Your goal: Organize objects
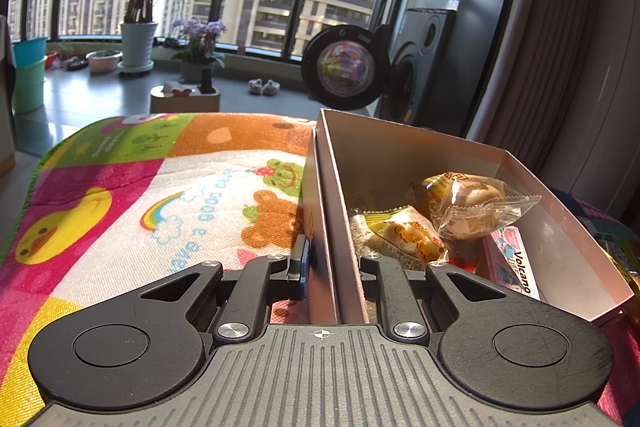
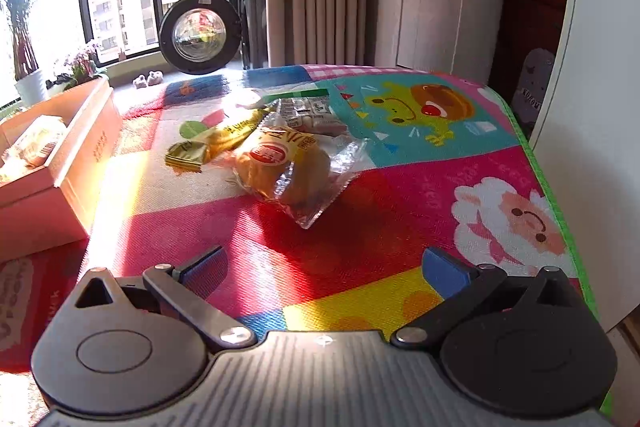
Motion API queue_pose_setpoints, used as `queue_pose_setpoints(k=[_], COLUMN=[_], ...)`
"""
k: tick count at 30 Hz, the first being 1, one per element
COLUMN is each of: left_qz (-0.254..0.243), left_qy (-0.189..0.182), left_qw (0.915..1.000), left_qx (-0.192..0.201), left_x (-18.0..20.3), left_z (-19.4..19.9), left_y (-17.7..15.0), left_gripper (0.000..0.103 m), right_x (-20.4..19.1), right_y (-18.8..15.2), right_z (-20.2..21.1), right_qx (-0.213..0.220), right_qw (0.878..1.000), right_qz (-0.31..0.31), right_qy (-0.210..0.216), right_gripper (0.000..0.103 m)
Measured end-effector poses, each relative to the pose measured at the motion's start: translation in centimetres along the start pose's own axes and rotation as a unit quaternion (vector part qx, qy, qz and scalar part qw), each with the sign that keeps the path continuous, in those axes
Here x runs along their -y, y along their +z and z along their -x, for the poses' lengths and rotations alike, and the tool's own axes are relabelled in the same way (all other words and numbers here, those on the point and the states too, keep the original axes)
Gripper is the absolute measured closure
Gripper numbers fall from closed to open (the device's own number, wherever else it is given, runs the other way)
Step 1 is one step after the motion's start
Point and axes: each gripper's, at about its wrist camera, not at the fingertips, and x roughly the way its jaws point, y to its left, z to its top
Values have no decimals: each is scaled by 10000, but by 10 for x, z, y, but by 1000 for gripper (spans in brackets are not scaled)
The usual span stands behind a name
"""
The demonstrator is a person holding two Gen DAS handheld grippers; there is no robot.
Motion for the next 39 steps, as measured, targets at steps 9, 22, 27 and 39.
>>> queue_pose_setpoints(k=[9, 22, 27, 39], left_qz=[-1, -2, 3, 10], left_qy=[1, 2, -5, -15], left_qw=[10000, 10000, 10000, 10000], left_qx=[1, 0, 0, -7], left_x=[0, 0, 0, 0], left_z=[0, 0, 0, -1], left_y=[0, 0, 0, 0], left_gripper=[86, 86, 86, 86], right_x=[2, -46, -59, -108], right_y=[114, 179, 176, 104], right_z=[-42, -174, -207, -99], right_qx=[-160, -1209, -1325, -1763], right_qw=[9947, 9884, 9904, 9609], right_qz=[-365, -196, -85, 1514], right_qy=[948, 898, 384, 1504], right_gripper=[0, 31, 39, 60])
